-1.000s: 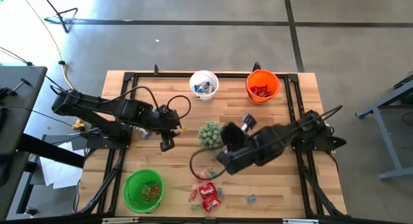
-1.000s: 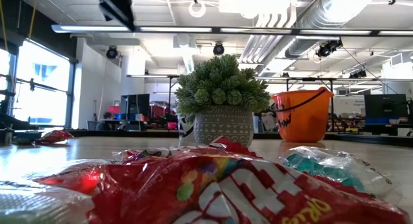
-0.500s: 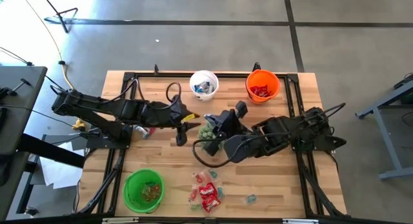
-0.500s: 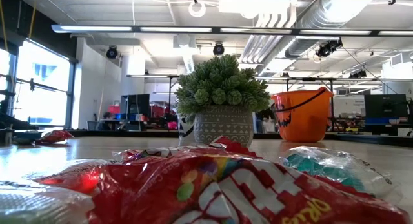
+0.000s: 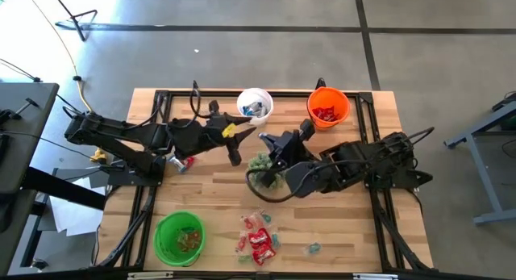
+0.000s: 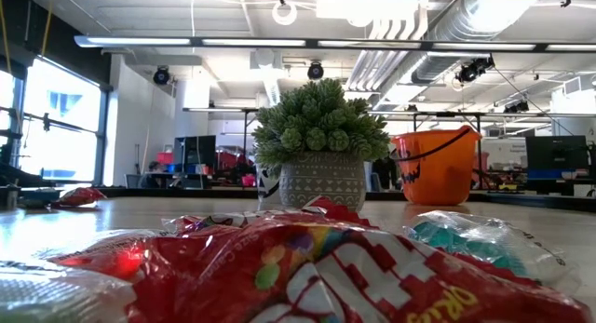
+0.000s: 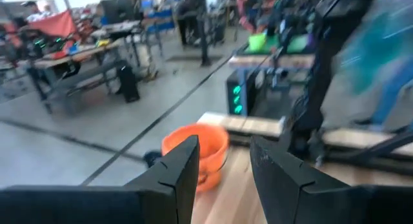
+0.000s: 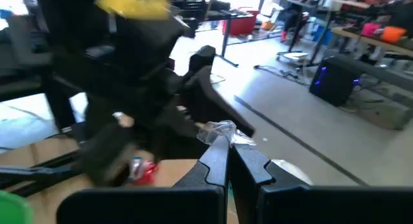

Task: Sort candy
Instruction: Put the blue gummy into the green bucket

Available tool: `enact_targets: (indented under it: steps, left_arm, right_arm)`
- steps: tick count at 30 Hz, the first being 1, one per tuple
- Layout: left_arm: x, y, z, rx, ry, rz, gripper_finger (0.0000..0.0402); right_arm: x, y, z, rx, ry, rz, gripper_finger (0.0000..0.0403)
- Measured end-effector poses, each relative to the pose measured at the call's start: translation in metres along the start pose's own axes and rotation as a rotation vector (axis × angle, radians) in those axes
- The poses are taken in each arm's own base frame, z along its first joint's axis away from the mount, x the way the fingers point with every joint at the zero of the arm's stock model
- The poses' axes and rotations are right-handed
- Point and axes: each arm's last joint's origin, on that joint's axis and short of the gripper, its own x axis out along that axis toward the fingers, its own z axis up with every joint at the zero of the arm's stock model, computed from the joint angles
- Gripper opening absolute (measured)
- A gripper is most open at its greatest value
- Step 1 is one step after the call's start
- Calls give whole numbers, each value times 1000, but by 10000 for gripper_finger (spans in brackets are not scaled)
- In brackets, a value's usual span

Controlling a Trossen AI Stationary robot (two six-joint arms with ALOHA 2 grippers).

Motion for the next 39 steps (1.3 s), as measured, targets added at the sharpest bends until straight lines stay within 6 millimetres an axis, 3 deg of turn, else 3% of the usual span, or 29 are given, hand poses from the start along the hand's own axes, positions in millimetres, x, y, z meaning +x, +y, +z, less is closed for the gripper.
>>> enact_targets:
  steps: [14,22,39]
  left_arm:
    - [-1,-3,11,-91,-102,-90,124]
    - [-2,-3,15,-79,-141,-93,124]
    - [0,1,15,-33,-142,-48,124]
  right_arm:
    - [28,-18,10,-55,-16,-91,0]
    - [42,-25,14,-30,9,-34,0]
    - [44,-21,25,-2,-48,69,0]
